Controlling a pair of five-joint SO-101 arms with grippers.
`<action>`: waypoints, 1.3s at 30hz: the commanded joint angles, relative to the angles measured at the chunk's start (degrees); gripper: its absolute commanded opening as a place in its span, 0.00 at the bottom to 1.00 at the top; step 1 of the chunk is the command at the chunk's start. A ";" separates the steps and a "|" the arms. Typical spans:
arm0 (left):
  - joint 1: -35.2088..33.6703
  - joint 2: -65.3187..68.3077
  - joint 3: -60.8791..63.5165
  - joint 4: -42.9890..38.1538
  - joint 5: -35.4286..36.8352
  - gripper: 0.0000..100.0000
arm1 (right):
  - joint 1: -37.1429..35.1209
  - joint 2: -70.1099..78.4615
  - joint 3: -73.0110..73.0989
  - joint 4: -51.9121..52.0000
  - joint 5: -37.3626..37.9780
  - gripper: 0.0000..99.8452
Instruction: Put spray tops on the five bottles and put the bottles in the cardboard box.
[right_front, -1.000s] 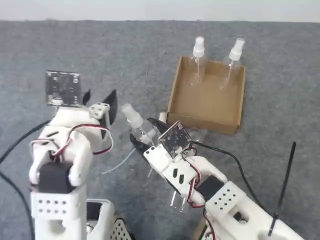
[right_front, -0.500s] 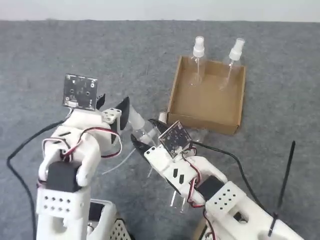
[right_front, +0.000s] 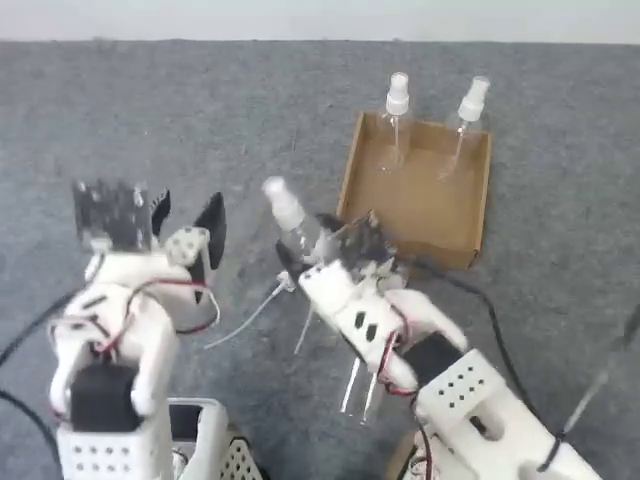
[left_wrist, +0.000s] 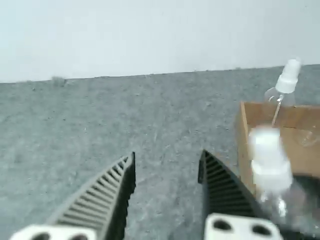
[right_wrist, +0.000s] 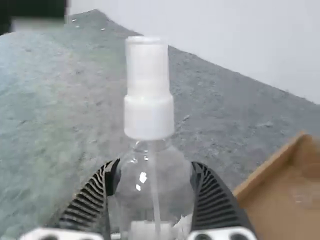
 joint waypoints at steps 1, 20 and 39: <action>1.32 -9.76 8.40 -2.73 -1.76 0.20 | 3.47 -1.19 -11.34 3.12 -0.53 0.01; 15.38 -11.69 25.63 -12.75 -2.90 0.30 | -1.54 20.70 -36.13 14.99 -4.13 0.01; 15.47 -11.69 26.07 -12.66 -2.81 0.30 | 0.66 6.73 -36.04 29.67 -3.87 0.01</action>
